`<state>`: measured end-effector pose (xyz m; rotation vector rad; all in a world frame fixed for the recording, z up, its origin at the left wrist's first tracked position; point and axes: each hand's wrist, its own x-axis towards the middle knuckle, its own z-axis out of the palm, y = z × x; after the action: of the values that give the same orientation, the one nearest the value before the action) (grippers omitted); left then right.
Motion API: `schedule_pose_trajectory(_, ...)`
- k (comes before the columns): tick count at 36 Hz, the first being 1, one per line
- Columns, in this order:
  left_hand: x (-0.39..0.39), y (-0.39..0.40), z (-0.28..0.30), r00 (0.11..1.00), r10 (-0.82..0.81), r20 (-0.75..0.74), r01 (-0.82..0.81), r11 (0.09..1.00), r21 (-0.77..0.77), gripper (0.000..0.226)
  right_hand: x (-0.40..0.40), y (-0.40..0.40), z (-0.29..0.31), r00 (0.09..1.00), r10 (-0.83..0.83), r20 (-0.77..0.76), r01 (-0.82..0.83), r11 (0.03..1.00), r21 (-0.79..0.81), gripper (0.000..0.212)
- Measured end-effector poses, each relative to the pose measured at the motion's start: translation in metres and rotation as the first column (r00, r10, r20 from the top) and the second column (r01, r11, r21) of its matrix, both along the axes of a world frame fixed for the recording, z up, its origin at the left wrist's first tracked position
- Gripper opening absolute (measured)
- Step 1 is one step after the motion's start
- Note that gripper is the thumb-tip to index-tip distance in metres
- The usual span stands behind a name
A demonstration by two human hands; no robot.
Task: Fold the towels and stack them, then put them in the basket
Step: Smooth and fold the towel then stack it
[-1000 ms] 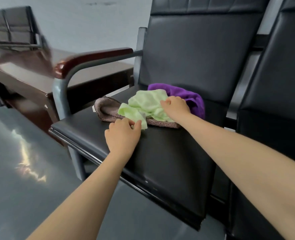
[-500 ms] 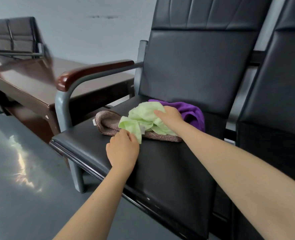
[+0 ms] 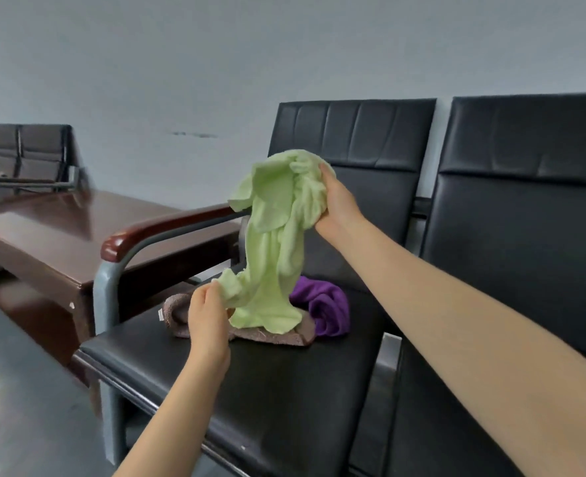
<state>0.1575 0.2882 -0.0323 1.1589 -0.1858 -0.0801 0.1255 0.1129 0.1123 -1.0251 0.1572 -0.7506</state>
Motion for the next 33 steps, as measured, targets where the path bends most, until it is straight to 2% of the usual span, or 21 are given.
schedule_pose_trajectory(4, -0.029, -0.013, 0.019, 0.998, -0.066, 0.023, 0.067, 0.997, -0.026, 0.019, -0.058, -0.010, 0.015, 0.997, 0.012, 0.070, -0.014, 0.999, 0.038, 0.043)
schedule_pose_trajectory(7, -0.057, -0.025, 0.038, 0.991, -0.130, 0.023, 0.131, 0.991, -0.042, 0.030, -0.106, -0.021, 0.027, 0.986, 0.021, 0.167, -0.034, 0.996, 0.079, 0.054)
schedule_pose_trajectory(10, -0.093, -0.039, 0.059, 0.977, -0.208, 0.035, 0.210, 0.977, -0.038, 0.041, -0.160, -0.035, 0.039, 0.966, 0.038, 0.255, -0.057, 0.996, 0.071, 0.047)
schedule_pose_trajectory(15, -0.153, -0.071, 0.079, 0.943, -0.334, 0.016, 0.334, 0.938, -0.096, 0.043, -0.245, -0.057, 0.047, 0.964, -0.038, 0.265, 0.021, 0.998, 0.065, 0.048)
schedule_pose_trajectory(18, -0.187, -0.099, 0.075, 0.910, -0.415, 0.003, 0.414, 0.908, -0.066, 0.046, -0.297, -0.076, 0.041, 0.964, -0.072, 0.257, 0.056, 0.996, 0.067, 0.054)
schedule_pose_trajectory(20, -0.202, -0.116, 0.070, 0.882, -0.470, -0.029, 0.470, 0.883, -0.014, 0.052, -0.325, -0.085, 0.031, 0.965, -0.122, 0.233, 0.108, 0.991, 0.074, 0.060)
schedule_pose_trajectory(22, -0.221, -0.133, 0.067, 0.846, -0.527, -0.080, 0.531, 0.846, 0.048, 0.051, -0.352, -0.094, 0.019, 0.963, -0.169, 0.210, 0.147, 0.982, 0.115, 0.053)
schedule_pose_trajectory(25, -0.245, -0.148, 0.063, 0.819, -0.567, -0.081, 0.573, 0.812, 0.112, 0.027, -0.377, -0.105, 0.002, 0.935, -0.338, 0.110, 0.325, 0.938, 0.120, 0.054)
schedule_pose_trajectory(29, -0.261, -0.178, 0.045, 0.772, -0.629, -0.093, 0.634, 0.752, 0.179, 0.031, -0.414, -0.115, -0.027, 0.863, -0.504, -0.031, 0.504, 0.863, 0.024, 0.031)
schedule_pose_trajectory(33, -0.262, -0.199, 0.017, 0.771, -0.613, -0.173, 0.636, 0.732, 0.245, 0.015, -0.438, -0.106, -0.066, 0.777, -0.595, -0.206, 0.591, 0.802, -0.088, 0.014)
